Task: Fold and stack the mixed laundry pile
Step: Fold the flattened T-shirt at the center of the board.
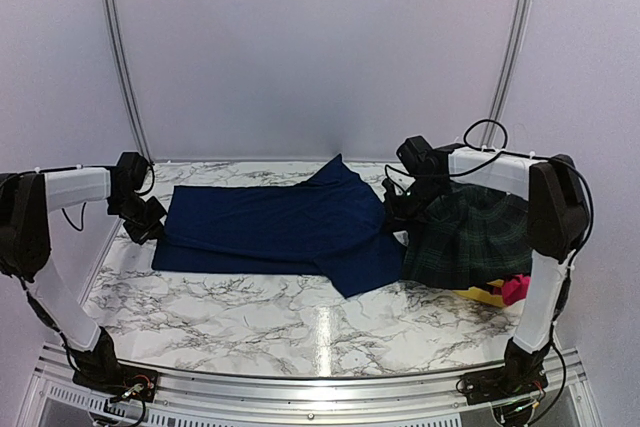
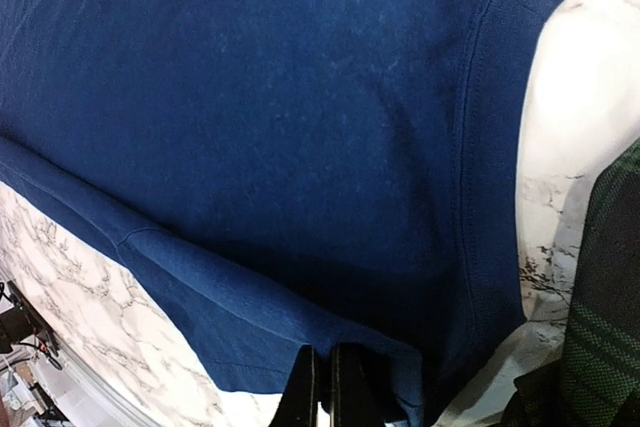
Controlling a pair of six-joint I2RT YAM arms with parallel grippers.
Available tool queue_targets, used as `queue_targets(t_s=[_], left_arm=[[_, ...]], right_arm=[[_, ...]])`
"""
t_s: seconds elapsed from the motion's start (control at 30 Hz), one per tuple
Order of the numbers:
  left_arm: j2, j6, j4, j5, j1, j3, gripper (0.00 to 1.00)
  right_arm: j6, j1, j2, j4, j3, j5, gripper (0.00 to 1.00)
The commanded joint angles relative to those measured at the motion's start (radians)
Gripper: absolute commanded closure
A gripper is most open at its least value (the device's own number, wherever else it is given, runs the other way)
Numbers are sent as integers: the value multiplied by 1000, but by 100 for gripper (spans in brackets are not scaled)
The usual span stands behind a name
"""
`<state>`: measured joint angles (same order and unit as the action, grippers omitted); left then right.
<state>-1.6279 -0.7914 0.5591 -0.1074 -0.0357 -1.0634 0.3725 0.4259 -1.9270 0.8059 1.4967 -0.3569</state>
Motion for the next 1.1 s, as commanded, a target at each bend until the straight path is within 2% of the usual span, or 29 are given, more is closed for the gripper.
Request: queue_targets(t_s=[0.0, 0.2, 0.23, 0.27, 0.33, 0.37, 0.43, 0.67, 0.87, 1.07], left_arm=[[-21, 15, -41, 6, 11, -19, 100], [-43, 11, -77, 13, 16, -18, 100], [-54, 12, -82, 11, 18, -20, 100], [-60, 15, -87, 4, 22, -25, 97], [-54, 30, -89, 6, 24, -33, 68], [-37, 37, -90, 8, 23, -31, 57], [6, 70, -91, 2, 21, -18, 44], [97, 181, -95, -88, -36, 82, 43], [41, 187, -114, -96, -115, 85, 43], [-57, 177, -135, -74, -115, 108, 45]], right_arm=[[10, -13, 12, -50, 14, 20, 100], [41, -12, -25, -100, 47, 31, 100], [42, -12, -28, -95, 49, 40, 97], [41, -12, -26, -88, 48, 45, 83], [33, -12, -3, -77, 35, 55, 61], [26, -12, 15, -69, 25, 63, 51], [3, -12, 62, -56, -2, 77, 42], [-63, -17, 209, 4, -200, 121, 37], [-73, -53, 326, 20, -356, 117, 37], [-135, -147, 457, 98, -479, 171, 37]])
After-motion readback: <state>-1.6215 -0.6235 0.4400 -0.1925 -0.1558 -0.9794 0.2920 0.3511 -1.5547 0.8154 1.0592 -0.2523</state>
